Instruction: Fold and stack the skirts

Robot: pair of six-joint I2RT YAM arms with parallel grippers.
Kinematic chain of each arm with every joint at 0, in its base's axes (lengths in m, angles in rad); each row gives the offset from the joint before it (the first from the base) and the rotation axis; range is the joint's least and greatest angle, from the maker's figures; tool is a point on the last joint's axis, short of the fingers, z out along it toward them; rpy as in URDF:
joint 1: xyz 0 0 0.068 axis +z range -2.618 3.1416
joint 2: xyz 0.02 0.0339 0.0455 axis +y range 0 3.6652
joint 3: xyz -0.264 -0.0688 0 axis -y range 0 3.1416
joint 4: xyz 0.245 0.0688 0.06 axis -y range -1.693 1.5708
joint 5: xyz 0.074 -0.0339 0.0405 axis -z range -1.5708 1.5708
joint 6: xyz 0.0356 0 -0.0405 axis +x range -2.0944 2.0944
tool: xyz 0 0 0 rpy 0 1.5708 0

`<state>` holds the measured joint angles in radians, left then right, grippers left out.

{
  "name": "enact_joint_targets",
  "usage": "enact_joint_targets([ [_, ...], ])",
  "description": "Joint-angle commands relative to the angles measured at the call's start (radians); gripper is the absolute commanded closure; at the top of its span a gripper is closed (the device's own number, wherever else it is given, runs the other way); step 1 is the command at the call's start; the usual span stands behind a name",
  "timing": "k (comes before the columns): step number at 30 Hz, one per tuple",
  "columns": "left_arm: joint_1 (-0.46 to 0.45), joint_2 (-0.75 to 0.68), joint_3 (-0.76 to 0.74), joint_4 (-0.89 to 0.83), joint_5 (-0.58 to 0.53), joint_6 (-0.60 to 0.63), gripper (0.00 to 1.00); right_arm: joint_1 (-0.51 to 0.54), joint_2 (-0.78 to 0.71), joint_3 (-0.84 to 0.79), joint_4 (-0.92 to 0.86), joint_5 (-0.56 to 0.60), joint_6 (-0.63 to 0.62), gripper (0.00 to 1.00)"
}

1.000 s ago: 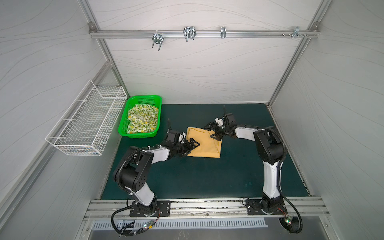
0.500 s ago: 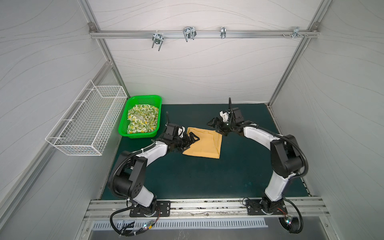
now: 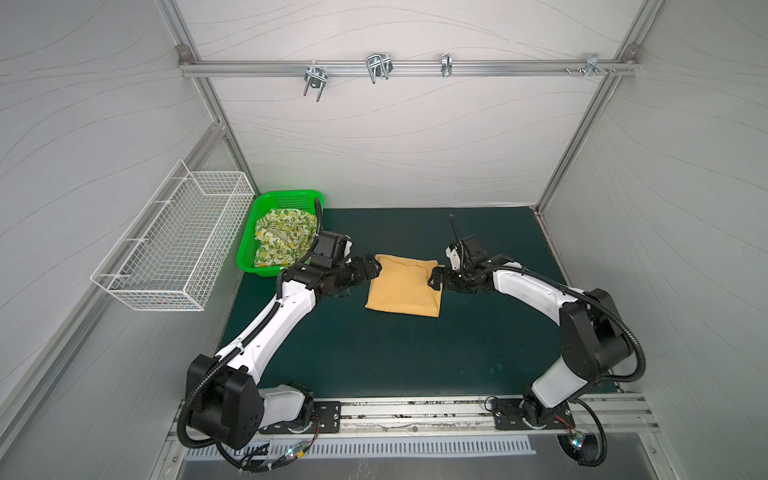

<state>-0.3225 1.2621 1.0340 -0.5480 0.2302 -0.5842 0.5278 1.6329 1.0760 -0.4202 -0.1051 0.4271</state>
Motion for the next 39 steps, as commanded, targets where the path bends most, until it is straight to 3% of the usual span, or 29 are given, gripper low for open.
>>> enact_joint_targets([
  [1,0.005,-0.047,-0.025,-0.061,-0.102,0.046,0.01,0.026,0.041,-0.01,0.013,0.038,-0.016,0.01],
  [8,0.005,-0.064,-0.066,-0.056,-0.103,0.06,0.01,0.052,0.149,0.005,0.076,-0.02,0.023,0.01],
  [18,0.005,-0.064,-0.084,-0.053,-0.099,0.064,0.01,0.093,0.283,0.066,0.102,-0.015,0.074,0.04],
  [23,0.006,-0.066,-0.09,-0.053,-0.096,0.069,0.01,0.094,0.325,0.083,0.105,-0.008,0.082,0.26],
  [26,0.006,-0.073,-0.085,-0.052,-0.089,0.07,0.01,0.092,0.341,0.088,0.102,0.004,0.087,0.47],
  [28,0.007,-0.079,-0.083,-0.044,-0.086,0.069,0.01,0.092,0.354,0.101,0.089,0.006,0.089,0.66],
  [32,0.008,-0.077,-0.078,-0.027,-0.069,0.064,0.01,0.091,0.369,0.121,0.072,0.016,0.089,0.9],
  [39,0.008,-0.076,-0.081,-0.006,-0.059,0.069,0.01,0.062,0.369,0.207,-0.023,0.065,0.028,0.95],
])
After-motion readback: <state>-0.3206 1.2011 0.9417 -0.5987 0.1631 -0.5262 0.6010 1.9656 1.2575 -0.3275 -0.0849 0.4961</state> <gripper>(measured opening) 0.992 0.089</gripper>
